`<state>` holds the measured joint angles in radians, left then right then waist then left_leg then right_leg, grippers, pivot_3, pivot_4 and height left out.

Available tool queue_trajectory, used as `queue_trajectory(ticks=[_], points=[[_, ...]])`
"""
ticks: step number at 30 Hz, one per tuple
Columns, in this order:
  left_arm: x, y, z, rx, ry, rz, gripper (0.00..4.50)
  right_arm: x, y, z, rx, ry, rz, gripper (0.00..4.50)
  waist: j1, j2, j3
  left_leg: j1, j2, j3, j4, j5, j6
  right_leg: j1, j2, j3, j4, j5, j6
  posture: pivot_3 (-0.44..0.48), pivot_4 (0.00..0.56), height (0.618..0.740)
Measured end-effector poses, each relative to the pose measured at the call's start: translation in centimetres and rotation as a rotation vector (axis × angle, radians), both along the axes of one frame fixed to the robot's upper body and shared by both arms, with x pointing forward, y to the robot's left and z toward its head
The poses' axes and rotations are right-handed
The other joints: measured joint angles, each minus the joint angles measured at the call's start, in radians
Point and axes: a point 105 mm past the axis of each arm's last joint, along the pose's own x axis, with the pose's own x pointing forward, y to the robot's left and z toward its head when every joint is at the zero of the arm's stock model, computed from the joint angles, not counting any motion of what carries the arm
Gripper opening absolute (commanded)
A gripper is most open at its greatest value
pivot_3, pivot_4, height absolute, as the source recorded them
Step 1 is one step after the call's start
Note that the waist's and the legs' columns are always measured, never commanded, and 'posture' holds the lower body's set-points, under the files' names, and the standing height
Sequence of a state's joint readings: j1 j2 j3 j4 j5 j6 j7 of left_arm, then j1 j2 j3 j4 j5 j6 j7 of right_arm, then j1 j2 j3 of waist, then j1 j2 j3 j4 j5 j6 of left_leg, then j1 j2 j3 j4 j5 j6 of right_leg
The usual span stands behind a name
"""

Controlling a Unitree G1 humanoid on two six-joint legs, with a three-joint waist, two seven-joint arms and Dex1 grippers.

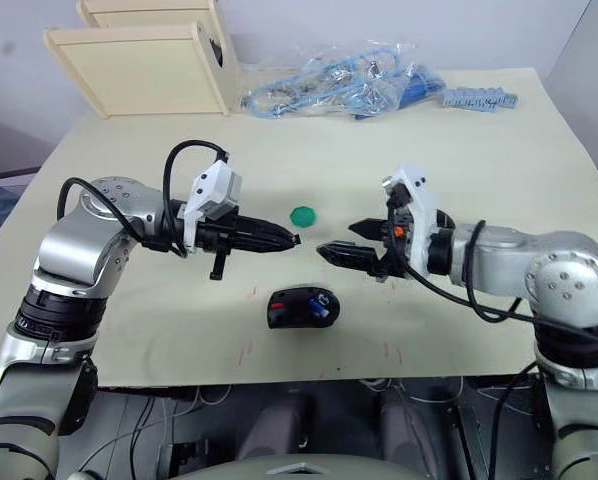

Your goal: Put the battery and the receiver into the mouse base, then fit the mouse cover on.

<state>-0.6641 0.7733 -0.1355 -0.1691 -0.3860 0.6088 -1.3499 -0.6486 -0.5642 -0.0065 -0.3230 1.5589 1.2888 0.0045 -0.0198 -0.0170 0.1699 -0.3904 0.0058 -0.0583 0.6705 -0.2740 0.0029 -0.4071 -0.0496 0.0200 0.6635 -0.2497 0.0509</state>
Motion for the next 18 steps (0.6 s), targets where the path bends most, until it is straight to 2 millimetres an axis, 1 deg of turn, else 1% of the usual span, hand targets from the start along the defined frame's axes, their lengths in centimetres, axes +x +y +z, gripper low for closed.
queue_trajectory(ticks=[1,3,7,18], points=[[-0.1,-0.1,0.1,-0.001,-0.005,-0.006,0.0,0.1,0.2,-0.1,0.004,0.026,0.007,2.9,-0.001,0.0,0.0,-0.002,0.0,0.0,0.0,0.0,0.0,-0.002,0.0,0.0,0.0,0.0,0.0,0.0,0.15,0.74],[-0.2,-0.3,0.2,-0.005,-0.014,-0.015,0.0,0.4,0.6,-0.3,0.009,0.091,0.015,2.9,-0.001,0.0,0.0,-0.006,0.0,-0.001,0.001,0.0,0.0,-0.005,0.0,-0.001,0.001,0.0,0.0,0.0,0.15,0.74],[-0.2,-0.4,0.4,-0.007,-0.041,-0.016,0.0,0.5,0.9,-0.8,0.008,0.173,0.014,2.9,-0.001,0.0,0.0,-0.007,0.0,0.0,0.001,0.0,0.0,-0.005,0.0,-0.001,0.0,0.0,0.0,0.0,0.15,0.74],[-0.3,-0.7,0.3,-0.005,-0.07,-0.037,0.0,1.1,1.5,-0.2,0.053,0.259,-0.002,2.9,-0.001,0.0,0.0,-0.007,0.0,0.0,0.001,0.0,0.0,-0.006,0.0,-0.001,0.0,0.0,0.0,0.0,0.15,0.74]])
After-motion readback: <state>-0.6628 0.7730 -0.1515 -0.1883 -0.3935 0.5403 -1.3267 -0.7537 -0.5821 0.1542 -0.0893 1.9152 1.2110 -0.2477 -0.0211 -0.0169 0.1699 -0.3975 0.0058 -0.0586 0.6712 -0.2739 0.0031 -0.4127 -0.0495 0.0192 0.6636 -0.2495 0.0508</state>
